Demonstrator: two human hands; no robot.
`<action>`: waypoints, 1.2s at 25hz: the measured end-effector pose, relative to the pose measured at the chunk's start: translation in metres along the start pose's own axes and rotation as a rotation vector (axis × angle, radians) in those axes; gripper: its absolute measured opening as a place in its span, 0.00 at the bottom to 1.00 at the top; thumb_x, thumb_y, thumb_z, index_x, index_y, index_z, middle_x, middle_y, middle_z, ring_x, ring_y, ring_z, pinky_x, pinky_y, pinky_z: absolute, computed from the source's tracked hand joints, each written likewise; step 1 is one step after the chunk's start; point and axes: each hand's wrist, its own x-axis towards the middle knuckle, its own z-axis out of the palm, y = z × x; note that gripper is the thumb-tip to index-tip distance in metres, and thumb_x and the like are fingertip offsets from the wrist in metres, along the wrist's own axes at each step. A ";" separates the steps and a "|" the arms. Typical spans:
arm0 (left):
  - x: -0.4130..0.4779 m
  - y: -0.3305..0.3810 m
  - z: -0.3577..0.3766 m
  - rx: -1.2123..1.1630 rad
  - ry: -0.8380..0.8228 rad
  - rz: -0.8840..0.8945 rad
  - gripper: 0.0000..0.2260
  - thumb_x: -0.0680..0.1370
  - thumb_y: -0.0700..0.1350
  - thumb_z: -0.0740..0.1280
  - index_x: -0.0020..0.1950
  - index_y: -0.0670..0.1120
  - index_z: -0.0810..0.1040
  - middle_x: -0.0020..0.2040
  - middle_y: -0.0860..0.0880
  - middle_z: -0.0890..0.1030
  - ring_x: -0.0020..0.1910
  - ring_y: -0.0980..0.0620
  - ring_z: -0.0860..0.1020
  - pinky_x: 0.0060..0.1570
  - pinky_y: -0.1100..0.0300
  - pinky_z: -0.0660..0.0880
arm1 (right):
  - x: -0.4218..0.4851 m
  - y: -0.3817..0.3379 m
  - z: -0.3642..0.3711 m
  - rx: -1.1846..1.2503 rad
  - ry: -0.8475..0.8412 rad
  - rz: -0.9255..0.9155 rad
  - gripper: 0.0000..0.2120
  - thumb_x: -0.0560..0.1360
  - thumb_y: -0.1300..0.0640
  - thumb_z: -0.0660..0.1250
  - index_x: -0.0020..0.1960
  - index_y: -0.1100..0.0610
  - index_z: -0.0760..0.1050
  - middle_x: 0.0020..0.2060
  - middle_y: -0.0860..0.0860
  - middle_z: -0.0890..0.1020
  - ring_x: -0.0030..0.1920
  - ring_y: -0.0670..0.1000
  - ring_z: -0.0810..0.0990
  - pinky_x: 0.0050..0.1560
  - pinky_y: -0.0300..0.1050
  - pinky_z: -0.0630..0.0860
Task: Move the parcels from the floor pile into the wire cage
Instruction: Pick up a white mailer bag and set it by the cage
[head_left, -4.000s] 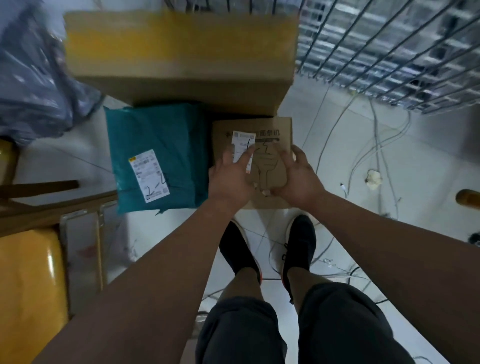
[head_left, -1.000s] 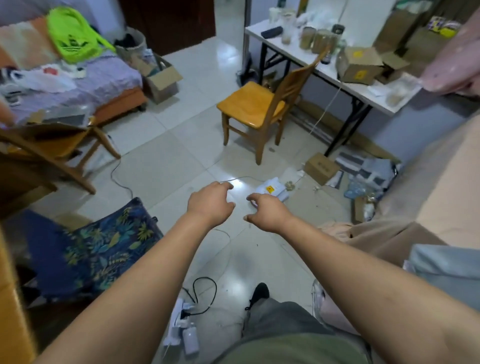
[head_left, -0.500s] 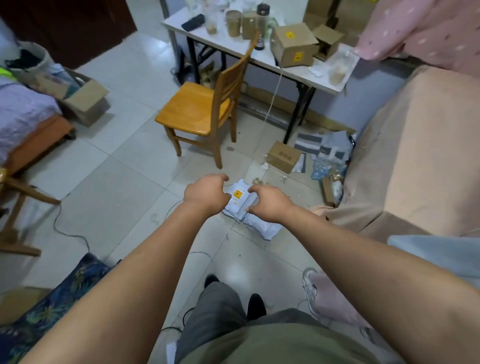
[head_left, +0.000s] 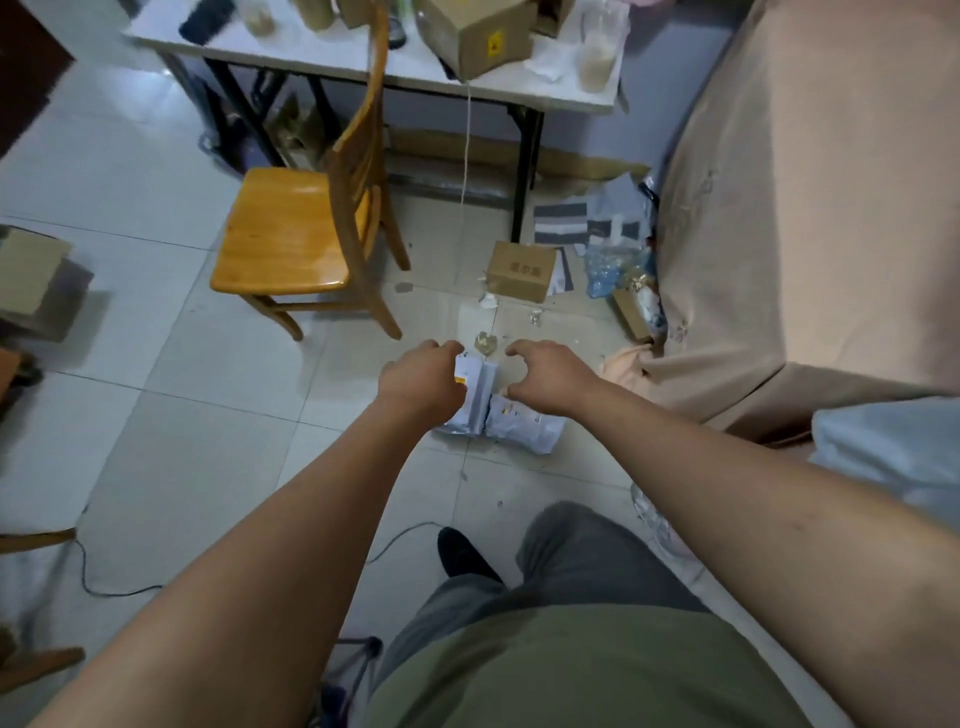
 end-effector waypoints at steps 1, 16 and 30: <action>0.013 -0.001 0.003 0.003 -0.014 0.022 0.24 0.79 0.49 0.66 0.76 0.54 0.67 0.68 0.47 0.75 0.65 0.43 0.76 0.61 0.48 0.74 | 0.011 0.003 0.001 0.024 0.002 0.018 0.31 0.75 0.54 0.71 0.77 0.54 0.68 0.71 0.59 0.74 0.70 0.59 0.73 0.65 0.46 0.70; 0.222 0.003 0.184 0.063 -0.286 0.121 0.32 0.78 0.44 0.65 0.81 0.51 0.57 0.72 0.44 0.69 0.65 0.40 0.73 0.59 0.47 0.71 | 0.210 0.159 0.119 0.010 -0.078 0.280 0.46 0.71 0.53 0.72 0.82 0.49 0.53 0.75 0.59 0.61 0.72 0.63 0.66 0.69 0.56 0.70; 0.395 -0.081 0.509 0.069 -0.185 0.342 0.37 0.71 0.41 0.71 0.79 0.49 0.62 0.71 0.43 0.70 0.65 0.40 0.74 0.60 0.46 0.74 | 0.416 0.323 0.435 -0.152 -0.088 0.295 0.52 0.71 0.41 0.74 0.83 0.48 0.45 0.79 0.60 0.56 0.77 0.64 0.60 0.70 0.61 0.67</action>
